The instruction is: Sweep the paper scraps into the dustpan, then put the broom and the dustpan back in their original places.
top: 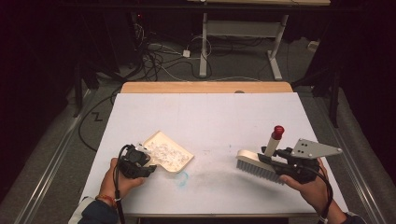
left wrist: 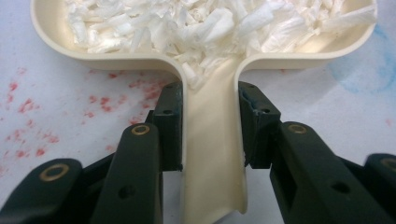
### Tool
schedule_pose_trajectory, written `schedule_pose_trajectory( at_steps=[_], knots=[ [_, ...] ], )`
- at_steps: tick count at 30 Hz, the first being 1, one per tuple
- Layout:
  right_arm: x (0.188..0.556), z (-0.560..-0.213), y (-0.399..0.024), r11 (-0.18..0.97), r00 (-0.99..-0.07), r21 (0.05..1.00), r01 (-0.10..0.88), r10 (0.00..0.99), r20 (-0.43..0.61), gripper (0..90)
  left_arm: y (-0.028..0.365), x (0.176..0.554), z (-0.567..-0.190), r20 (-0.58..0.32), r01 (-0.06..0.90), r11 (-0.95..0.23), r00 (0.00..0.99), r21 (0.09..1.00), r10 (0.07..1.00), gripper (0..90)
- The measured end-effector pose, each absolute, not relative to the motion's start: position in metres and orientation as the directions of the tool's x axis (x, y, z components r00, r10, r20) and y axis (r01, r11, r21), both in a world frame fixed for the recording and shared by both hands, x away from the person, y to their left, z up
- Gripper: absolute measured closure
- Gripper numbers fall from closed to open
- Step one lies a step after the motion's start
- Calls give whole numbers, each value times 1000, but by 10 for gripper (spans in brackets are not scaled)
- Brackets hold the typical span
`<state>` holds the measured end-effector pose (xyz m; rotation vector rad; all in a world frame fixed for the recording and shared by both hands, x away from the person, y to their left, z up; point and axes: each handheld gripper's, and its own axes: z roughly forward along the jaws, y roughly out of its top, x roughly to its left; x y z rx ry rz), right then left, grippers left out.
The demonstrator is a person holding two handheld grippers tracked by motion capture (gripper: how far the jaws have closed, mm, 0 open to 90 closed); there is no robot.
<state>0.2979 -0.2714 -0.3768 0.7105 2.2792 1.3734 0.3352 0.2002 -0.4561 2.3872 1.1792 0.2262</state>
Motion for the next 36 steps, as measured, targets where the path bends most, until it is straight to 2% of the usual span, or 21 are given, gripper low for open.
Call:
schedule_pose_trajectory(
  at_steps=[16, 26, 34, 36],
  knots=[
    [290, -381, -302, 399, -814, 870, 289, 581, 4, 712, 220, 342, -458, -52, 765, -410, 498, 497, 866, 629],
    [308, -387, -307, 440, -801, 824, 357, 599, 27, 710, 225, 345, -460, -85, 786, -340, 442, 517, 893, 623],
    [342, -390, -307, 458, -777, 799, 389, 629, 18, 685, 208, 332, -459, -129, 782, -321, 451, 535, 883, 538],
    [350, -390, -308, 452, -764, 800, 394, 645, 12, 665, 202, 326, -459, -109, 771, -339, 463, 539, 879, 510]
  ],
)
